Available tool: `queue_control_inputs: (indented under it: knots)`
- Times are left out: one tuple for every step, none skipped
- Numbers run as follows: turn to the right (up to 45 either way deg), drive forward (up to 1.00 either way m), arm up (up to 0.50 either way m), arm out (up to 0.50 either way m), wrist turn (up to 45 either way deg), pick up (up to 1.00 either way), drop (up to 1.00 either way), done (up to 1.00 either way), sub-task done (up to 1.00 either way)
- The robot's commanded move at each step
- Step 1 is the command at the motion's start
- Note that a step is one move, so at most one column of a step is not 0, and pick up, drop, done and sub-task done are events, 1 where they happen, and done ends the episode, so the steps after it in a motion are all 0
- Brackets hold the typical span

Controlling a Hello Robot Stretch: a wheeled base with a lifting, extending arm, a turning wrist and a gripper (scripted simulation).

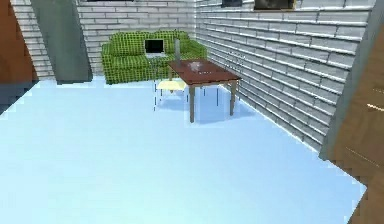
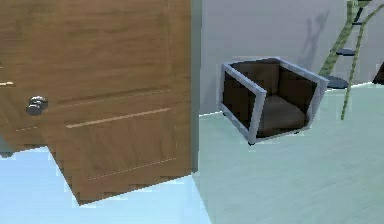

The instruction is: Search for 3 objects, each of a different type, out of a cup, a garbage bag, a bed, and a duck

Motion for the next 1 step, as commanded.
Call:
queue_control_inputs:
  knots:
    - [-6.0,0.00,0.00,0.00,0.0,0.00,0.00,0.00,0.00]
